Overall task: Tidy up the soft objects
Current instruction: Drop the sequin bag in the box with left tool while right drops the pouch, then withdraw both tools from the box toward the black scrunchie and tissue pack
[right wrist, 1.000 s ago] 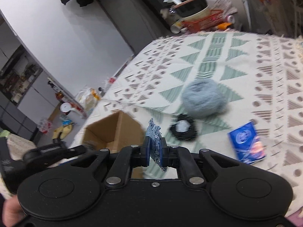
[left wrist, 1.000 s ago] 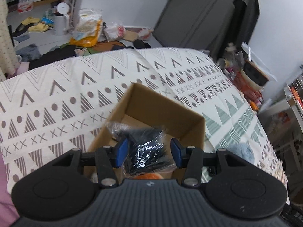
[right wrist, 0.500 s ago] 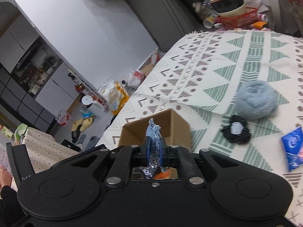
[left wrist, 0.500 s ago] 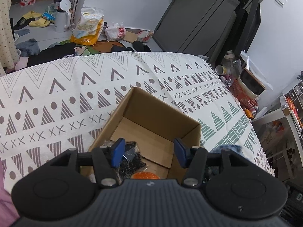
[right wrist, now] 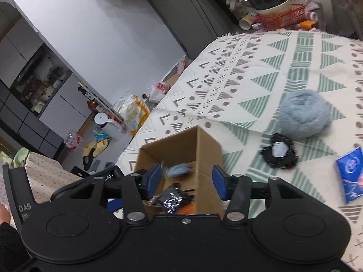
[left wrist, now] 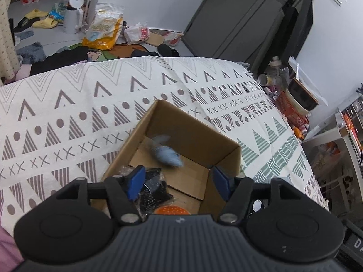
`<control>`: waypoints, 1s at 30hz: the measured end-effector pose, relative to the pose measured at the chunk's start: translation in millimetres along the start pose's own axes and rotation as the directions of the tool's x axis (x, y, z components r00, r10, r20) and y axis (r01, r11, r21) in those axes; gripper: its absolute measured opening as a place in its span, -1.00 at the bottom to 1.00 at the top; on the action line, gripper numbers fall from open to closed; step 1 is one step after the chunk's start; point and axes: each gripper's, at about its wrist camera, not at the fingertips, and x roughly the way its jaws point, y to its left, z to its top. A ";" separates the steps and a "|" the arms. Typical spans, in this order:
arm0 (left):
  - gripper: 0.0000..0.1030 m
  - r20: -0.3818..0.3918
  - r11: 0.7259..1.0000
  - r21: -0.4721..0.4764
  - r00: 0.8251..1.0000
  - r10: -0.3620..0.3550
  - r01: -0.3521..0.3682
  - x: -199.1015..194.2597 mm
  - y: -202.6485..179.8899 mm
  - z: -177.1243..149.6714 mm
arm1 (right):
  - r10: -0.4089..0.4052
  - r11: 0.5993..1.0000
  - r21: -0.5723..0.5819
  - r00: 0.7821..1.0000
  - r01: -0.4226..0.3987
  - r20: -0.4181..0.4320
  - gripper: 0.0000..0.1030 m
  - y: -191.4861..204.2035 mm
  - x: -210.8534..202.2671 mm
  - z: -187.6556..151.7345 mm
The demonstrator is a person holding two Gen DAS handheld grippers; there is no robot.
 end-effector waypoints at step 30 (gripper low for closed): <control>0.56 0.079 0.931 0.363 0.995 -0.063 0.030 -17.9 -106.8 -61.1 | -0.248 0.969 0.022 0.964 0.247 0.094 0.92 -127.5 -89.6 -1.1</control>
